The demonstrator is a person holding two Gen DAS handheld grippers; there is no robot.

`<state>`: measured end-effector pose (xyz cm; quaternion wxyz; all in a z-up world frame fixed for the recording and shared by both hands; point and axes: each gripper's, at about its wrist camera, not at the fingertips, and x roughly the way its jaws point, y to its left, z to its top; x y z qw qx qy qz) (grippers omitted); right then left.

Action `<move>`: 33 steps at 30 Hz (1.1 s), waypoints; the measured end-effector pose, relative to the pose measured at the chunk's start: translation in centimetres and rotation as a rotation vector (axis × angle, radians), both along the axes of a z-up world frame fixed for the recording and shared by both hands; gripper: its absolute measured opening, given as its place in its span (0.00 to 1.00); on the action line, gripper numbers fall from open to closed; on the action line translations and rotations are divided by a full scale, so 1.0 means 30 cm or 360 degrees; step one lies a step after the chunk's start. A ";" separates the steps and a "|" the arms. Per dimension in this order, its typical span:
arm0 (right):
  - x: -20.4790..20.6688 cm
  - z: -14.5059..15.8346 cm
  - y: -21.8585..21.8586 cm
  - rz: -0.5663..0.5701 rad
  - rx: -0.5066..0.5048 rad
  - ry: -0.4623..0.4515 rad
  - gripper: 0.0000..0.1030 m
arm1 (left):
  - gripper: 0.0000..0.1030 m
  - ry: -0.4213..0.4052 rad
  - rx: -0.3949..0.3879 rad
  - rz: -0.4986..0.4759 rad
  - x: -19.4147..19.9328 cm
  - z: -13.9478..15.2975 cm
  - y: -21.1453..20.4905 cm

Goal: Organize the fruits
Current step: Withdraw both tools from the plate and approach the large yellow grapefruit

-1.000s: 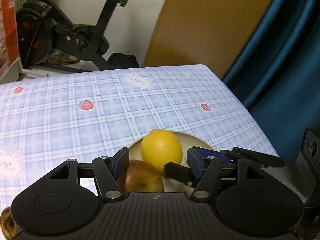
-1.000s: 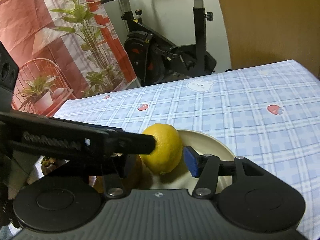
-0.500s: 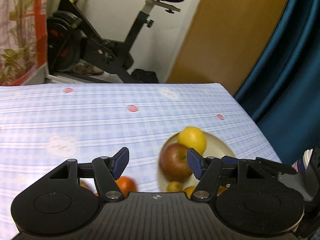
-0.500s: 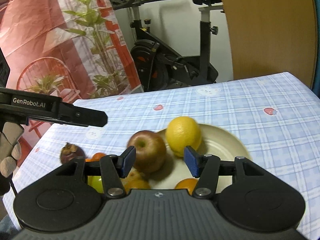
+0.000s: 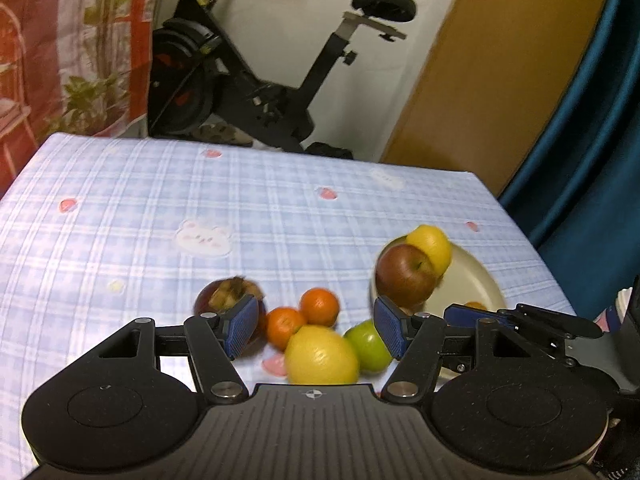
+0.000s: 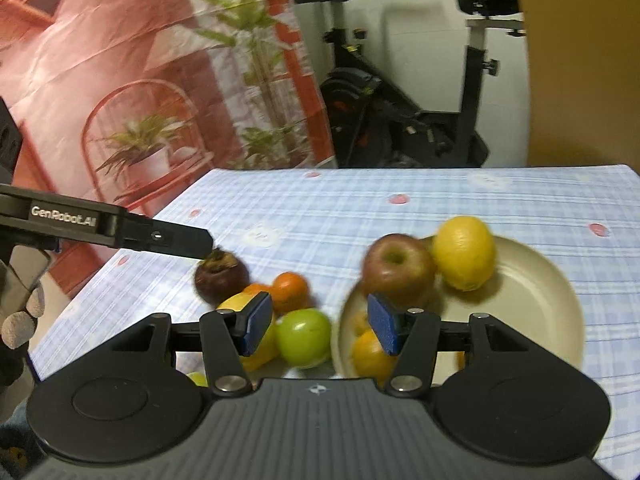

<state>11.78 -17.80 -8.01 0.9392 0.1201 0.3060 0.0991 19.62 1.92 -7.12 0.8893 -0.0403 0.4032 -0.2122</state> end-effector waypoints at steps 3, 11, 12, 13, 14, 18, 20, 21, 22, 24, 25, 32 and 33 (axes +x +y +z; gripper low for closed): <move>0.009 -0.004 0.043 0.0071 -0.0023 0.0007 0.55 | 0.64 0.0023 -0.0010 0.0019 -0.004 -0.013 0.022; 0.045 -0.037 0.149 0.0275 -0.0144 0.0038 0.43 | 0.63 0.0045 -0.0028 0.0003 -0.023 -0.047 0.031; 0.047 -0.042 0.158 0.0299 -0.0156 0.0043 0.39 | 0.62 0.0047 -0.0031 0.0005 -0.023 -0.051 0.034; 0.052 -0.046 0.168 0.0320 -0.0170 0.0048 0.39 | 0.59 0.0050 -0.0036 0.0006 -0.022 -0.053 0.037; 0.057 -0.049 0.177 0.0334 -0.0184 0.0051 0.38 | 0.56 0.0057 -0.0047 0.0005 -0.021 -0.057 0.041; 0.083 -0.065 0.192 0.0354 -0.0203 0.0084 0.38 | 0.55 0.0086 -0.0082 0.0016 -0.014 -0.071 0.057; 0.097 -0.076 0.199 0.0370 -0.0213 0.0109 0.38 | 0.55 0.0100 -0.0102 0.0012 -0.010 -0.076 0.061; 0.103 -0.078 0.207 0.0379 -0.0221 0.0115 0.37 | 0.55 0.0108 -0.0109 0.0008 -0.008 -0.080 0.060; 0.103 -0.083 0.212 0.0395 -0.0225 0.0123 0.37 | 0.56 0.0115 -0.0115 0.0003 -0.006 -0.085 0.059; 0.102 -0.085 0.222 0.0406 -0.0245 0.0123 0.38 | 0.56 0.0130 -0.0118 -0.0006 -0.003 -0.096 0.054; 0.100 -0.084 0.227 0.0408 -0.0257 0.0118 0.38 | 0.56 0.0138 -0.0119 -0.0012 -0.001 -0.102 0.051; 0.095 -0.068 0.264 0.0482 -0.0282 0.0088 0.37 | 0.56 0.0182 -0.0106 -0.0041 0.010 -0.144 0.042; 0.094 -0.065 0.269 0.0494 -0.0283 0.0085 0.37 | 0.56 0.0189 -0.0102 -0.0037 0.012 -0.149 0.044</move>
